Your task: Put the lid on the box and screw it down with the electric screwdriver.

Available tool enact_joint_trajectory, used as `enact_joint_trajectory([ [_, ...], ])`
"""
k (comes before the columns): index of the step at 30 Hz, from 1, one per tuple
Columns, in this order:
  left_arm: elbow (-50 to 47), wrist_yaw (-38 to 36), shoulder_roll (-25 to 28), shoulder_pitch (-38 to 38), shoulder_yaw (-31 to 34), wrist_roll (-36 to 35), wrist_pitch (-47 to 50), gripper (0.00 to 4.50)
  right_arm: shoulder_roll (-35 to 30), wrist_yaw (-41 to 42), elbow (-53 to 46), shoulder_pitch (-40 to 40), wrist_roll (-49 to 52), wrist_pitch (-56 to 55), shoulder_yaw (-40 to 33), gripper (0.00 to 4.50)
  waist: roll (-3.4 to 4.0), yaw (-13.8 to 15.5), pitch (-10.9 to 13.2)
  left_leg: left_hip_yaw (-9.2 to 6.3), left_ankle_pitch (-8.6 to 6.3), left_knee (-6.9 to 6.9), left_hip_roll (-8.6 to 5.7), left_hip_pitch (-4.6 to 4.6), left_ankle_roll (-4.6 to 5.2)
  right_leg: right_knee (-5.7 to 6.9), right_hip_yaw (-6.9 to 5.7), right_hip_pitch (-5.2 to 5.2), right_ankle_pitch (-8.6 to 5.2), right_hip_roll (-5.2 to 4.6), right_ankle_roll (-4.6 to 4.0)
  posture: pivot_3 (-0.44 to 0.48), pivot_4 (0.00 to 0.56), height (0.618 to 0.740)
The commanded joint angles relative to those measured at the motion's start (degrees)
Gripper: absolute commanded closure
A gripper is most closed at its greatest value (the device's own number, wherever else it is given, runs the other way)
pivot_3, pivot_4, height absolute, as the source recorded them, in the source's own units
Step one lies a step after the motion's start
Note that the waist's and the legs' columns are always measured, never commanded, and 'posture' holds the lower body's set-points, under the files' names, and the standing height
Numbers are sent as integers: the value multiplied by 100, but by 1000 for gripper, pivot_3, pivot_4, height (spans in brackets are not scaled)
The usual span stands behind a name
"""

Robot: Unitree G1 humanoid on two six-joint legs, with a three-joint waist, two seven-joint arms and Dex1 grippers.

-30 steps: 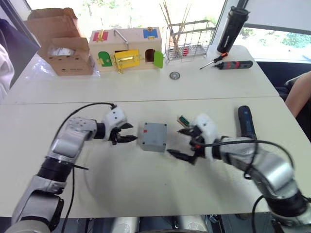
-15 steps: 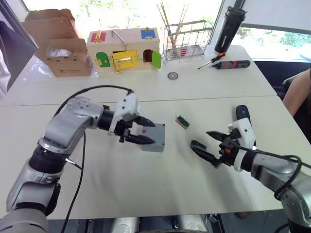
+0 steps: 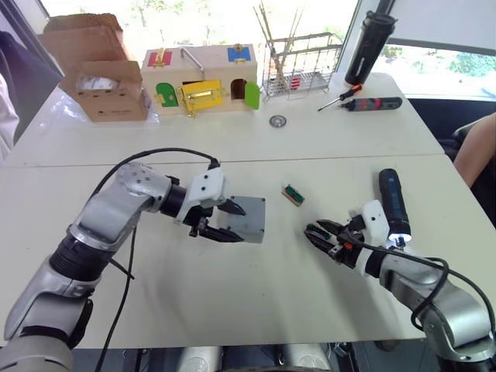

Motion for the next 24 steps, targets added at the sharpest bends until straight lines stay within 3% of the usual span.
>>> enact_joint_trajectory([
  [1,-55,59,-2,29,86,-14,-52,1605,51,-32,-58,-112,-30,-122,-12,2304,0,9,0,0,0,0,0,0,0,0,0,0,0,0,0,0,150,740],
  [8,-36,161,-11,96,84,1,-78,1605,45,-16,24,-186,-83,-133,33,2304,0,7,0,0,0,0,0,0,0,0,0,0,0,-1,0,0,150,740],
  [11,-33,190,-20,111,84,4,-72,1605,24,3,55,-194,-111,-140,56,3115,0,6,0,0,0,0,0,0,0,0,0,0,0,0,0,0,150,740],
  [14,-34,225,-30,137,89,8,-67,1605,58,-1,54,-207,-113,-129,55,4401,0,10,0,-1,0,0,0,0,0,0,0,0,0,-1,0,0,150,740],
  [24,-31,265,-18,170,93,-3,-61,1605,53,-42,-46,-201,-91,-69,-3,4401,0,8,0,0,0,0,0,0,0,0,0,0,0,-1,0,0,150,740],
])
